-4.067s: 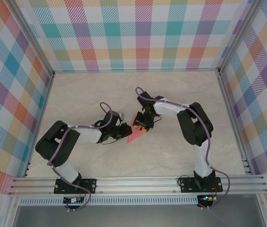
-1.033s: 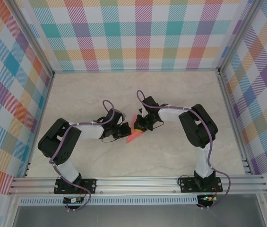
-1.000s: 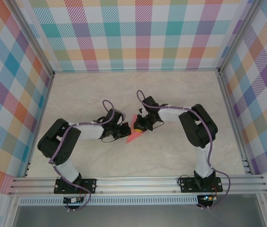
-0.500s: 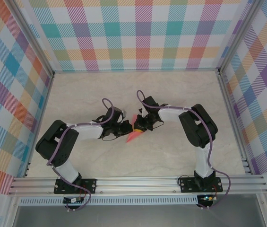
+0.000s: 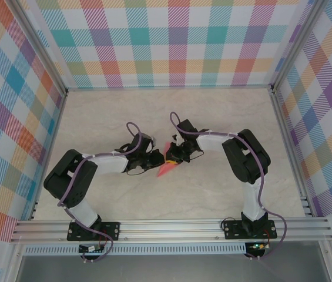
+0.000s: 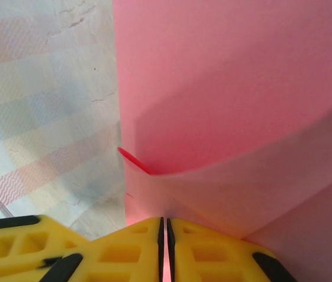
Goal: Fold a paper plane with a square sheet of paper (pick it up from the middle)
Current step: Fourth fold the wing at the center of the table.
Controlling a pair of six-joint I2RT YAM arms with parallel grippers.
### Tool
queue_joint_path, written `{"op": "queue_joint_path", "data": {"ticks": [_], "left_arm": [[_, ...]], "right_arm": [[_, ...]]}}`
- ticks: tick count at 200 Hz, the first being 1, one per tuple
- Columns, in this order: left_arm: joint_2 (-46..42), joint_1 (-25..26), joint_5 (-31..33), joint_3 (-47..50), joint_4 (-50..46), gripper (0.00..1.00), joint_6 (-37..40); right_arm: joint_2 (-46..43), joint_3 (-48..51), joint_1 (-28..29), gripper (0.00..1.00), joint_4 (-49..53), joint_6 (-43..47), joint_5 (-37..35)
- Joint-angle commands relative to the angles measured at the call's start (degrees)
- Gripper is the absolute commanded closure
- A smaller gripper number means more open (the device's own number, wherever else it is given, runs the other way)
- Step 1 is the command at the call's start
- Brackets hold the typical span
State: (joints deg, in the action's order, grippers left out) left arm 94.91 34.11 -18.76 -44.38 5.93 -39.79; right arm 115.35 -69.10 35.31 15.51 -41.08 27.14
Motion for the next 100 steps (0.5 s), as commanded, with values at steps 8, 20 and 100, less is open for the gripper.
{"op": "queue_joint_path", "data": {"ticks": [8,20,100], "left_arm": [[-1.87,0.52,-0.96,1.43,1.44,0.88,-0.63],[-0.96,0.52,-1.55,1.24,2.05,0.88,-0.83],[3.17,0.54,-2.34,0.36,2.31,0.93,-0.96]], "right_arm": [[0.4,0.19,0.29,0.86,0.31,1.01,-1.48],[0.53,0.19,0.29,0.86,0.08,0.86,-1.04],[-3.72,-0.68,0.3,0.85,1.07,0.56,-1.59]]}}
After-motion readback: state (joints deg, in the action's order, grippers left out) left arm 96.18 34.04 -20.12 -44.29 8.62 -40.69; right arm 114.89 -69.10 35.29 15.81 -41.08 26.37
